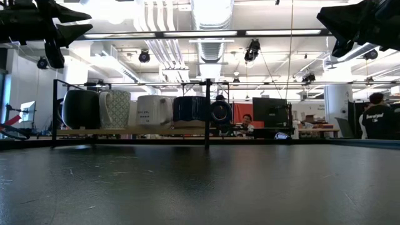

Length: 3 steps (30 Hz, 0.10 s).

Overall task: Place coffee mugs
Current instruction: Return to Home Position

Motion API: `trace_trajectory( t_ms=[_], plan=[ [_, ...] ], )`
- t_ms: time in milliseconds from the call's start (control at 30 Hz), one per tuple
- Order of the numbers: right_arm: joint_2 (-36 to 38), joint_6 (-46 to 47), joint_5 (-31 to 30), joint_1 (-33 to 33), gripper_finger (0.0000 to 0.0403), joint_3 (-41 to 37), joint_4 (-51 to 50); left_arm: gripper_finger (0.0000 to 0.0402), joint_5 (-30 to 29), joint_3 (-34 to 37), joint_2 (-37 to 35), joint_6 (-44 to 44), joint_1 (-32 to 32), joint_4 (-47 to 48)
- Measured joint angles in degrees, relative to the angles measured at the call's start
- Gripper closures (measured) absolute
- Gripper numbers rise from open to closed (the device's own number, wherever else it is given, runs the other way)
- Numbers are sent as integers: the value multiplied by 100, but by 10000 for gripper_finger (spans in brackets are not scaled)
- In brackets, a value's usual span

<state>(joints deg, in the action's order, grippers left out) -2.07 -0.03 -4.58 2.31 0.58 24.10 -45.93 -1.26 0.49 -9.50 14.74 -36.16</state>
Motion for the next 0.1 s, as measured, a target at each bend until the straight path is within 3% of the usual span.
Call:
trace_trajectory(
  t_ms=[100],
  plan=[
    [0, 0, -2, -2, 337, 0, 0, 313, 0, 0, 2, 0, -2, 2]
  ],
)
